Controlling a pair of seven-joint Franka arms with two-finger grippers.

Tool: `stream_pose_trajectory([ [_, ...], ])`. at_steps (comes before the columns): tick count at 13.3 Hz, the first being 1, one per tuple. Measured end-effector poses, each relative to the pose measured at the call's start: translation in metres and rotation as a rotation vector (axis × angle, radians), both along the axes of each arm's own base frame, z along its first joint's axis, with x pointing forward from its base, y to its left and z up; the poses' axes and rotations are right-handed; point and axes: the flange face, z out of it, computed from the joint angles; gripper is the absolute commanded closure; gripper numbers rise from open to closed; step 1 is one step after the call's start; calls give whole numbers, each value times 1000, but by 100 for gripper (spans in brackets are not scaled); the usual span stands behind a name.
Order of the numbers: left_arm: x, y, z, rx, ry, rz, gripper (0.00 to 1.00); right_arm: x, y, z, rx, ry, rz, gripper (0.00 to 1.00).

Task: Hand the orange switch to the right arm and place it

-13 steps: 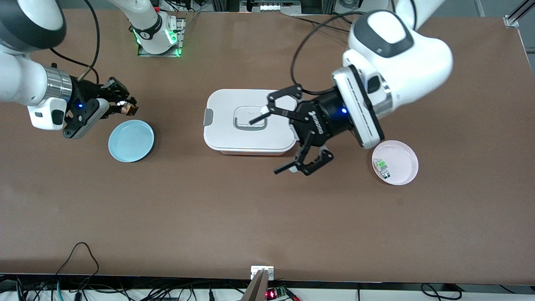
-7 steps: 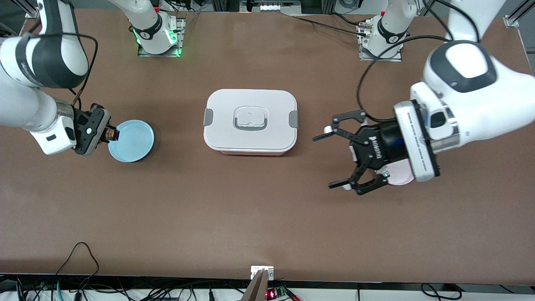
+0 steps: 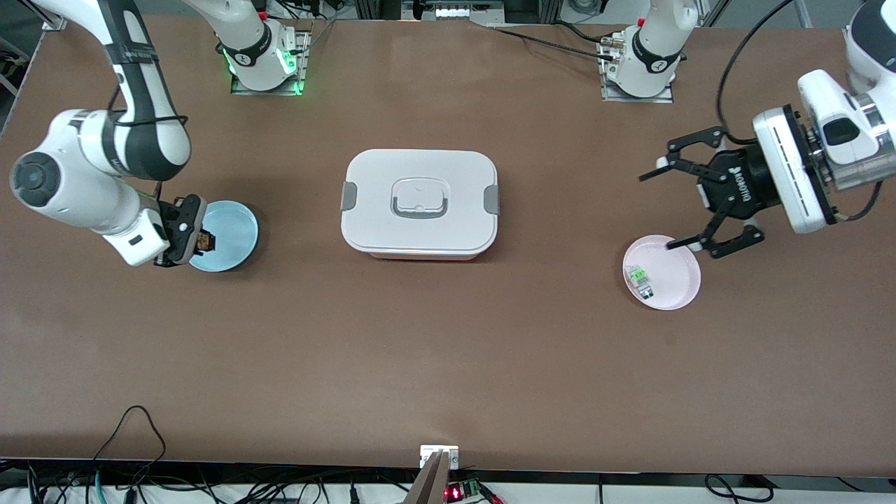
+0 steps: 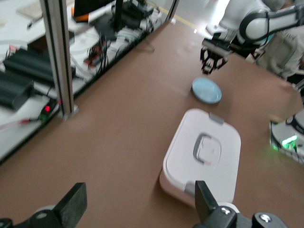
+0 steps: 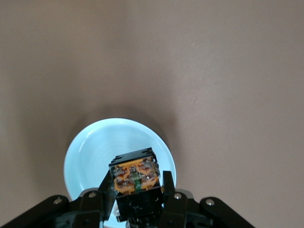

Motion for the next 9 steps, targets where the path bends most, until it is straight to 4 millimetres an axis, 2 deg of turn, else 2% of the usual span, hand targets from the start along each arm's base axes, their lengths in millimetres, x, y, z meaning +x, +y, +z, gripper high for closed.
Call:
stream_pose_trajectory([
  [2, -18, 28, -3, 184, 56, 19, 0, -17, -3, -29, -8, -33, 14, 100],
  [4, -32, 42, 0, 374, 100, 56, 0, -32, -5, -53, -16, -50, 26, 100],
  [6, -38, 60, 1, 510, 108, 94, 0, -39, -8, -74, -27, -63, 52, 100],
  [9, -37, 105, -5, 643, 124, 162, 0, -47, -20, -104, -42, -62, 54, 100],
])
